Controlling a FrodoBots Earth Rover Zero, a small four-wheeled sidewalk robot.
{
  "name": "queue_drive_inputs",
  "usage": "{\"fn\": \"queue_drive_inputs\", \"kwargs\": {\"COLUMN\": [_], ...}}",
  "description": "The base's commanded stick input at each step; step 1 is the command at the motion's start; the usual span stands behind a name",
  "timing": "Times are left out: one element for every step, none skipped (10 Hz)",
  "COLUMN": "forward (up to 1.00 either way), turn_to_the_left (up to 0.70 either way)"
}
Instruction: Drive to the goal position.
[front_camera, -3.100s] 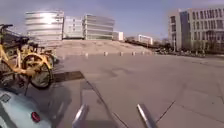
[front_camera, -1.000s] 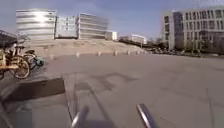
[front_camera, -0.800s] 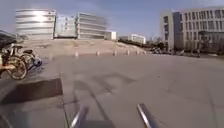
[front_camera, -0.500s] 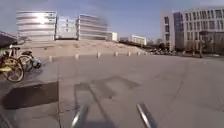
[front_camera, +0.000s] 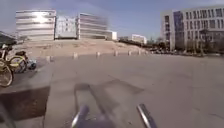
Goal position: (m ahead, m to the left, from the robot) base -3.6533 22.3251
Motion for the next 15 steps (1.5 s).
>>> {"fn": "queue_drive_inputs", "kwargs": {"forward": [0.70, 0.70, 0.70, 0.70, 0.70, 0.70, 0.70, 0.70, 0.70, 0.70, 0.70, 0.70, 0.70, 0.70, 0.70], "turn_to_the_left": [-0.14, 0.00, 0.00, 0.00, 0.00, 0.00, 0.00, 0.00, 0.00, 0.00, 0.00, 0.00, 0.00, 0.00, 0.00]}}
